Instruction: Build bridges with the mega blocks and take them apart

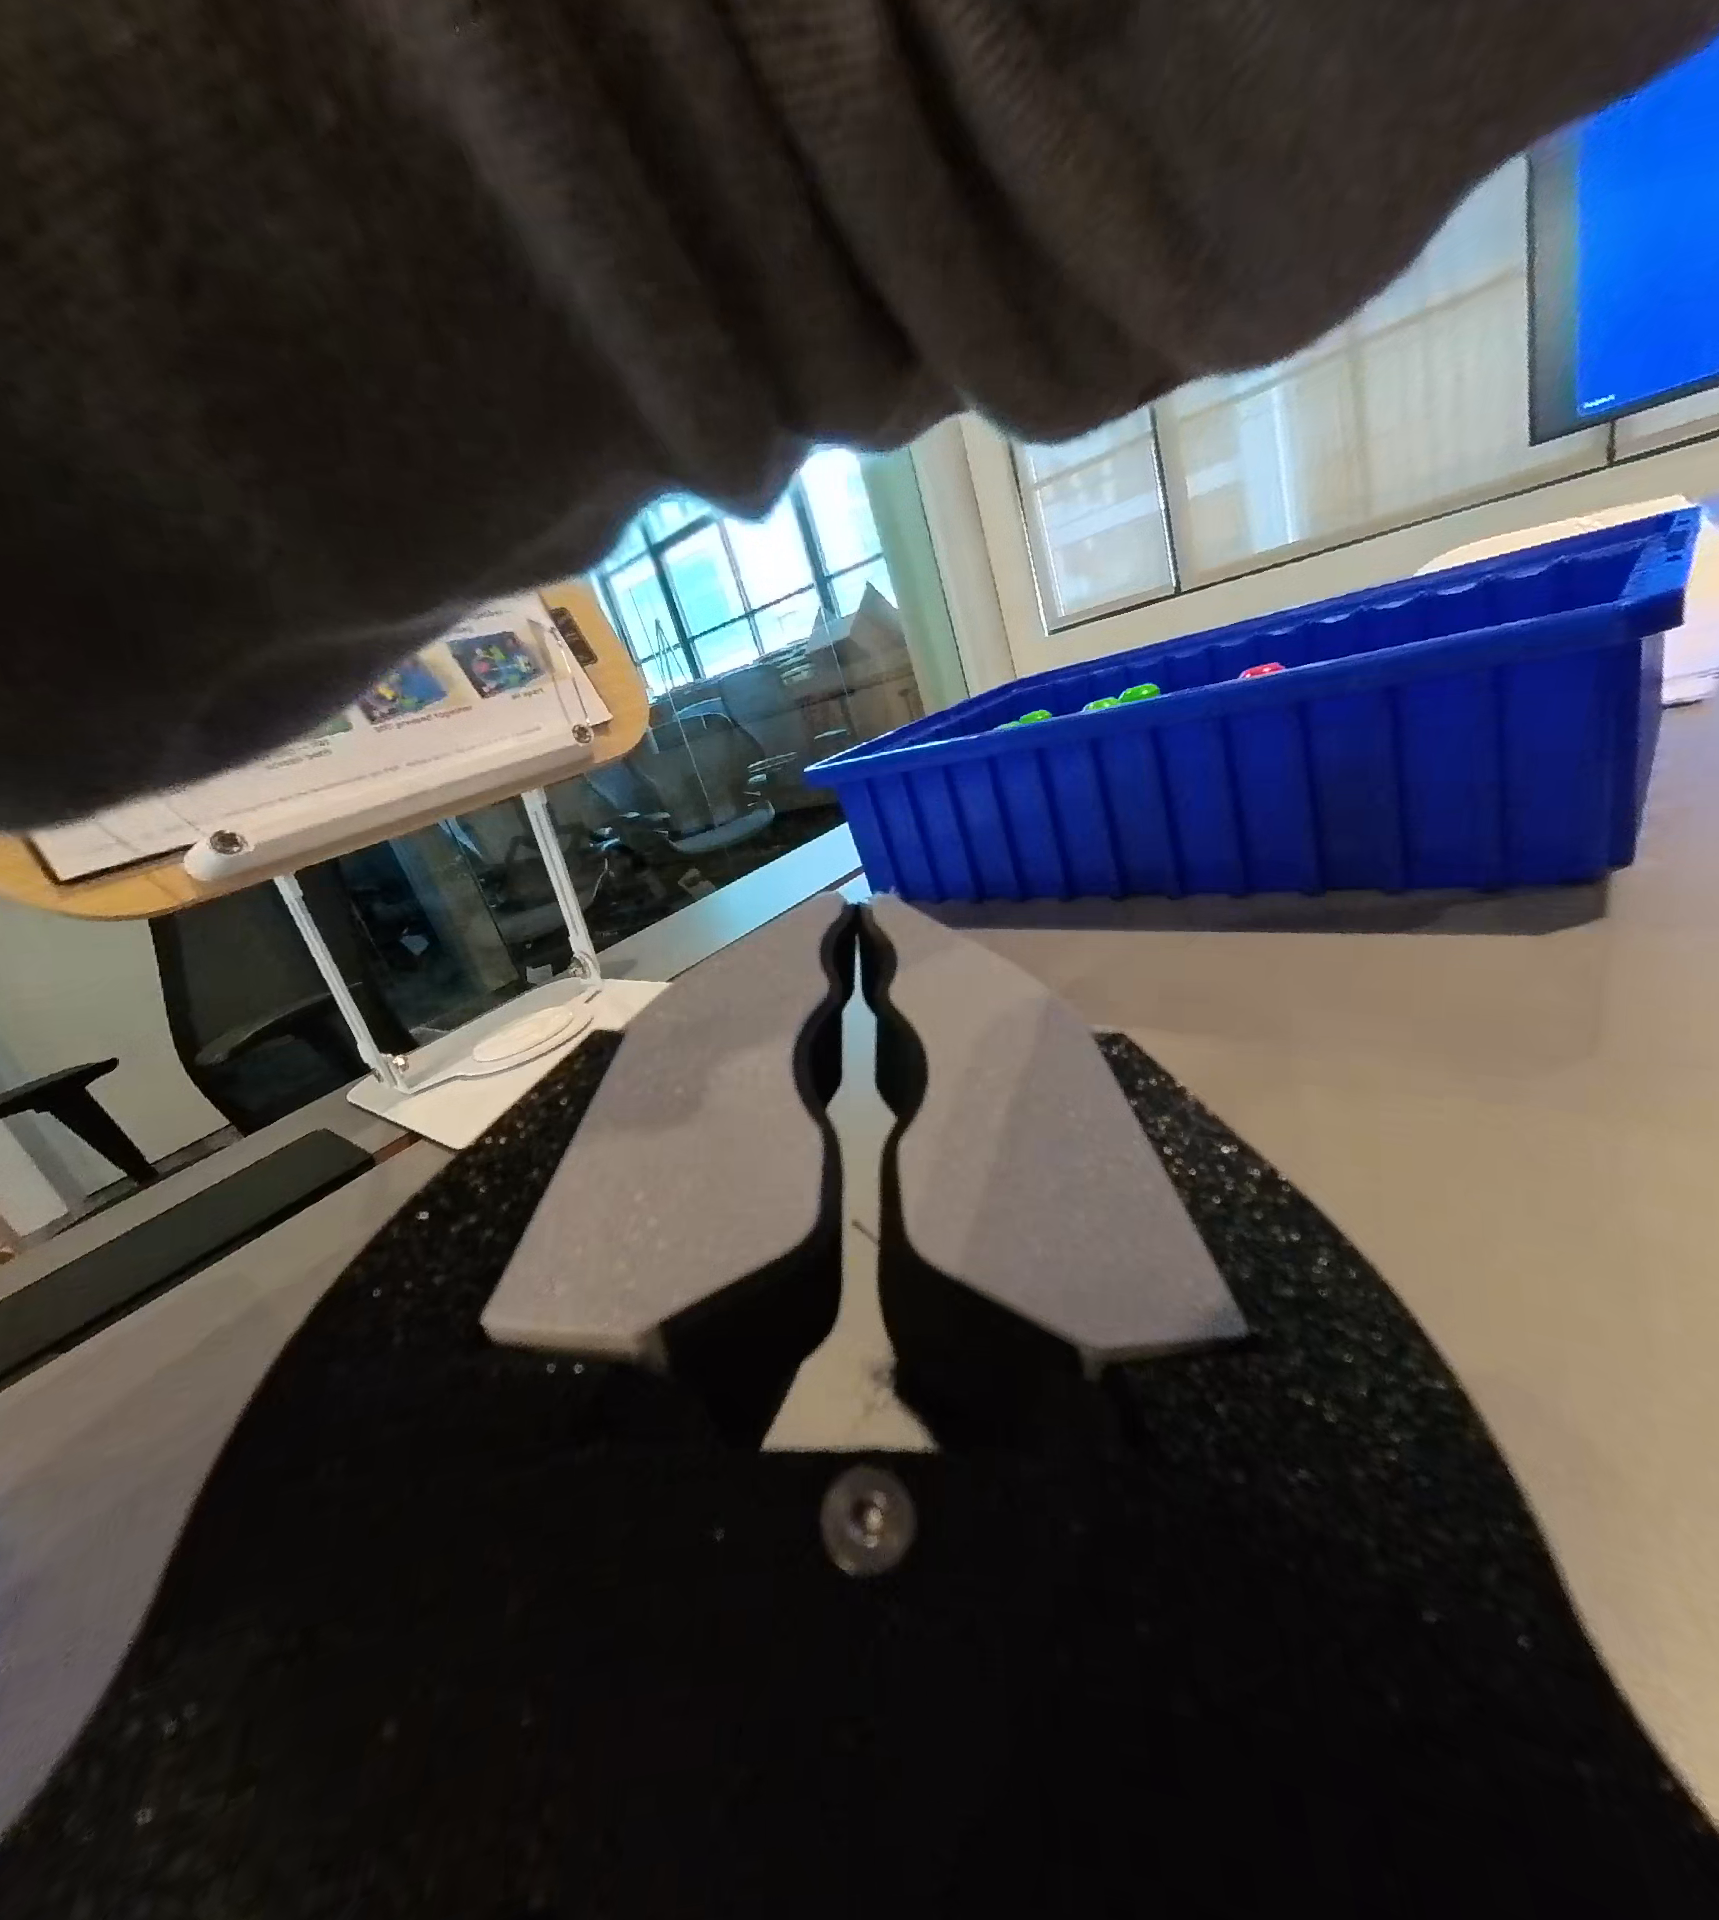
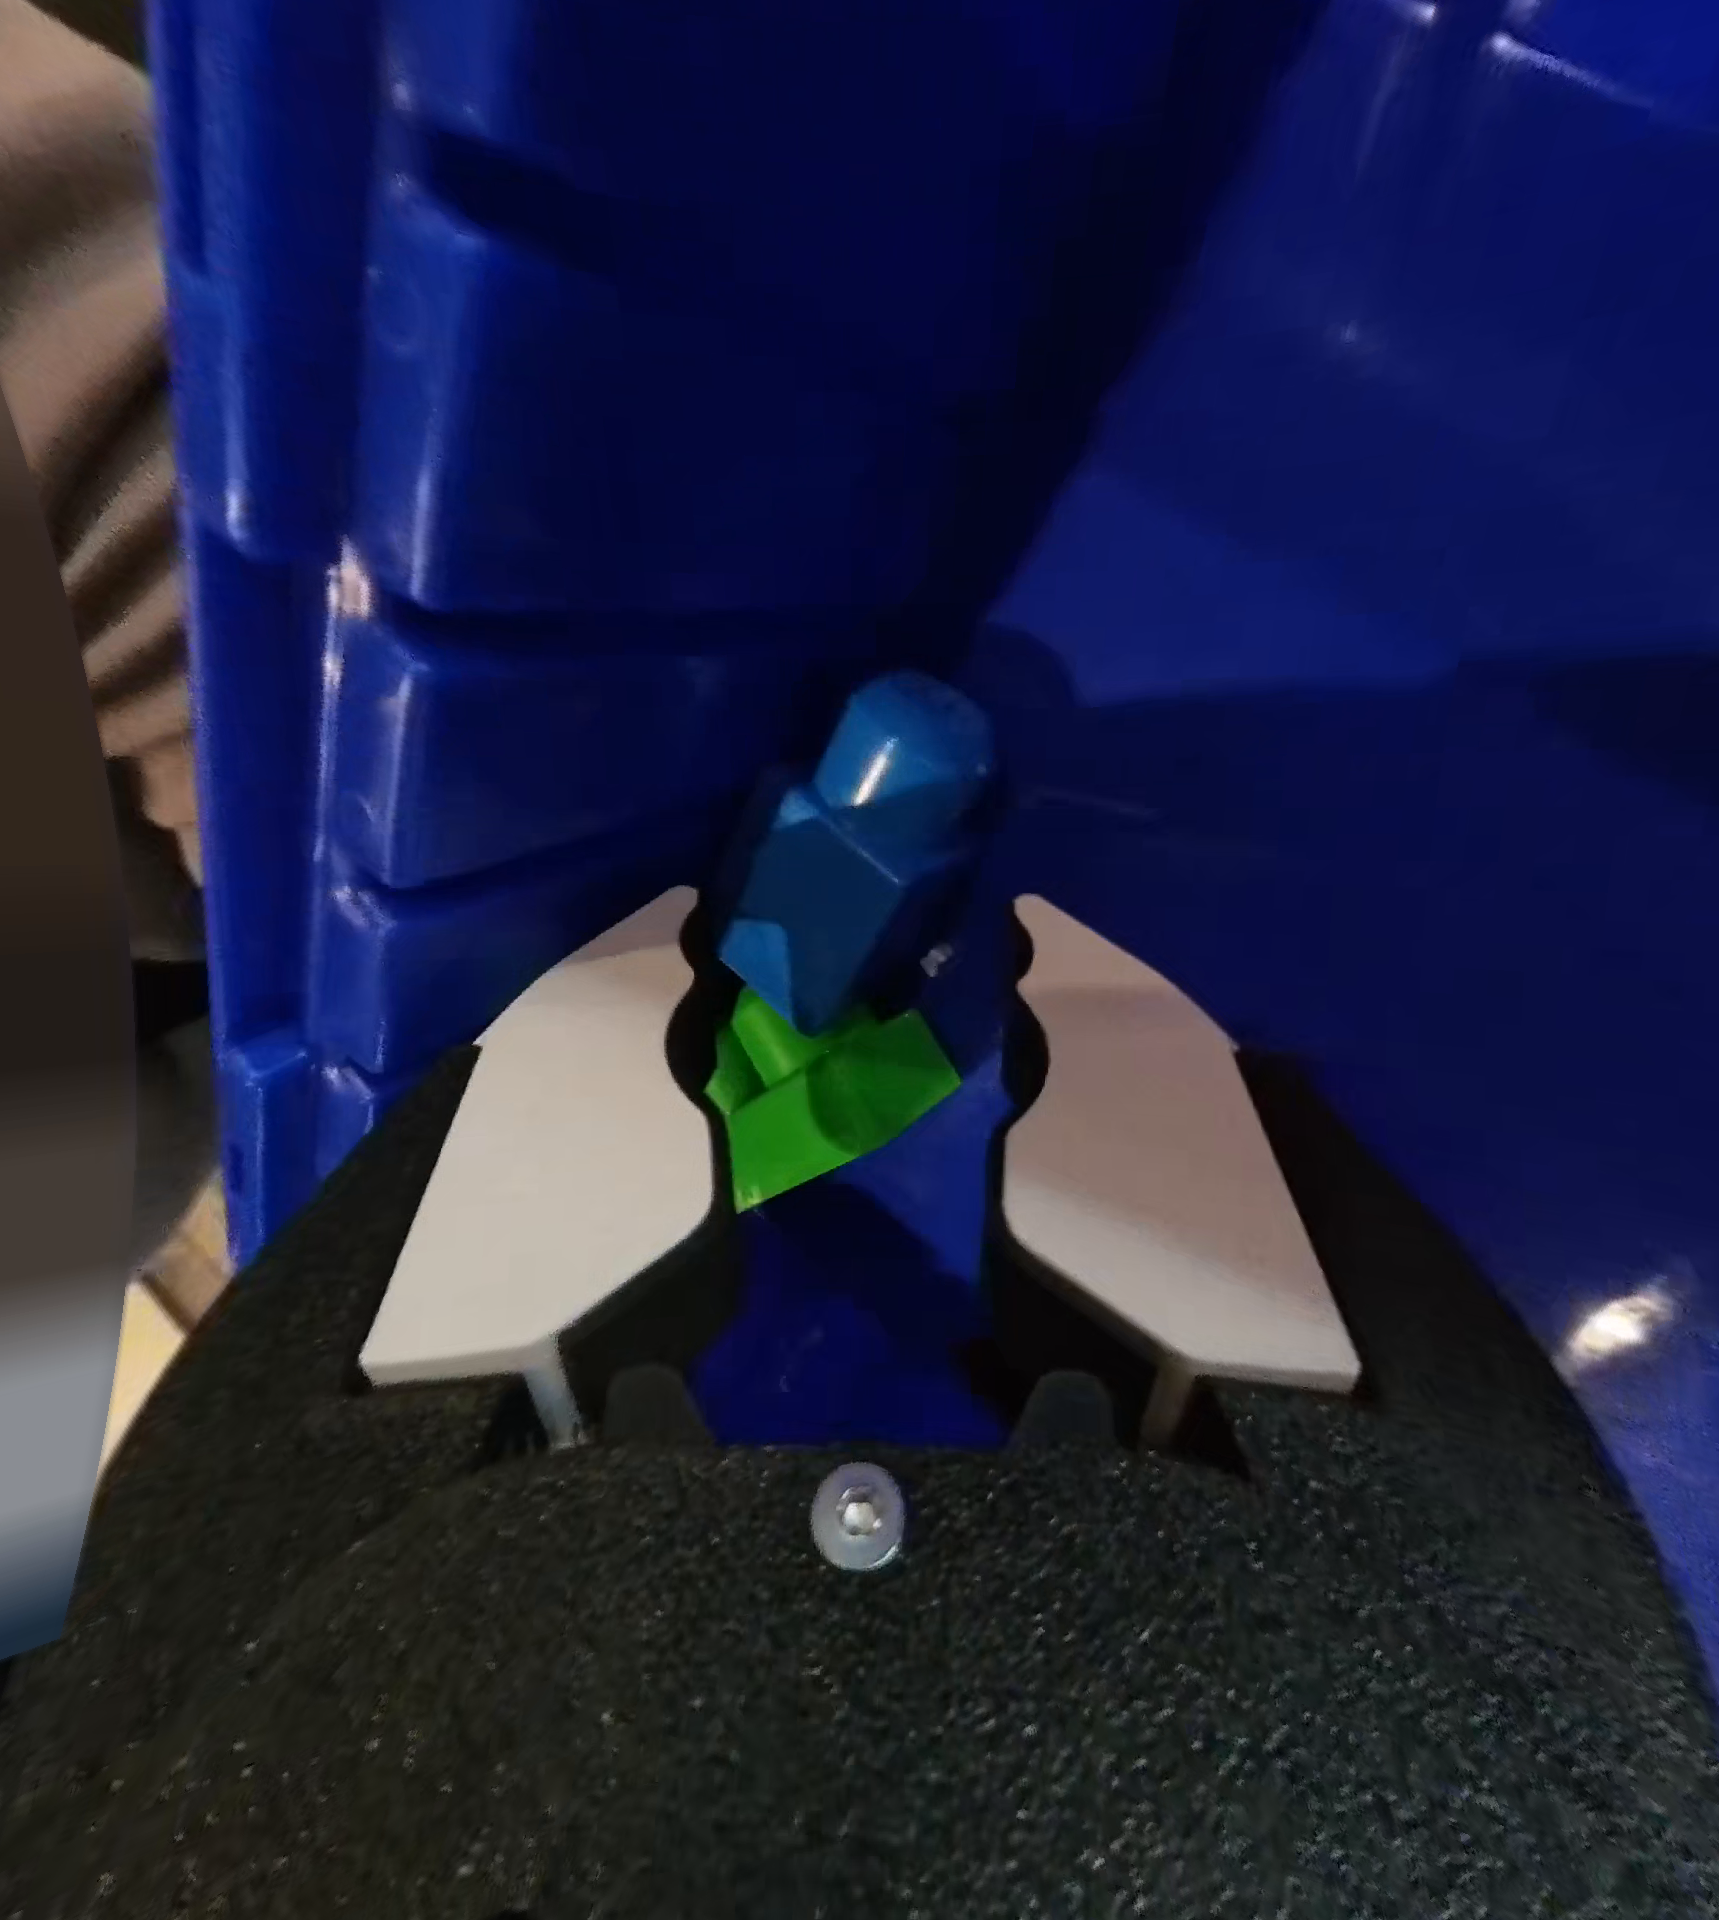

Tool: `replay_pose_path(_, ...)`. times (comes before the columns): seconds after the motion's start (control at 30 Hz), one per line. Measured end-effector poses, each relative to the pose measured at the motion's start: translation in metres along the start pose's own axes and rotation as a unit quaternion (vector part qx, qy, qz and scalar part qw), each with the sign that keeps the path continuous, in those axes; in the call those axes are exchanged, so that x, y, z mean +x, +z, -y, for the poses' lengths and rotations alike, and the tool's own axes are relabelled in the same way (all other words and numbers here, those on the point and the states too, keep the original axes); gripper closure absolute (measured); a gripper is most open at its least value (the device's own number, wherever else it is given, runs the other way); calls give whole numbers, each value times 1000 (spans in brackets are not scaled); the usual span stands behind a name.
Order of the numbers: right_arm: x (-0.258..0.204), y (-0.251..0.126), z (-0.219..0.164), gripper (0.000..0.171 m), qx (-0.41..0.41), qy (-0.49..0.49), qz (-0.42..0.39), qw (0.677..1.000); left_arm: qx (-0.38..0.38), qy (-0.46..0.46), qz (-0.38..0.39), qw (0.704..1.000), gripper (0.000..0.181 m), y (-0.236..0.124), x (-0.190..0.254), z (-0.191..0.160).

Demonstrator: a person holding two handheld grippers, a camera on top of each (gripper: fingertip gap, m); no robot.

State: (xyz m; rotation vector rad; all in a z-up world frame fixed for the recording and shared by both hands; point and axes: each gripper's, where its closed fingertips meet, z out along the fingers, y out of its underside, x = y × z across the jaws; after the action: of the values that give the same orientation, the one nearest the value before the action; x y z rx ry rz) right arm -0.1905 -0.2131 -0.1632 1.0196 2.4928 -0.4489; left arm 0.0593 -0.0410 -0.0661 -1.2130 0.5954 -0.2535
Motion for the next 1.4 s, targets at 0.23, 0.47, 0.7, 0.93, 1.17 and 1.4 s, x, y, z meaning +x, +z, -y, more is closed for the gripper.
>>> replay_pose_path(0.23,-6,3,-2,126,-2,30,80,996,-1,8,-7,1000,181,0,3,0)
replay_pose_path(0.47,-5,-5,-4,147,23,15,65,997,1,9,-11,1000,181,0,4,0)
replay_pose_path(0.7,5,-42,-21,164,89,-8,-3,996,-1,10,-10,1000,181,0,4,0)
replay_pose_path(0.93,10,-16,-16,101,32,-94,-90,991,-1,18,-17,1000,181,0,8,0)
replay_pose_path(1.17,38,-27,-1,109,37,-46,-154,986,2,13,-17,1000,181,0,7,1)
replay_pose_path(1.4,41,-34,13,105,39,-120,-202,971,1,14,-19,1000,181,1,8,0)
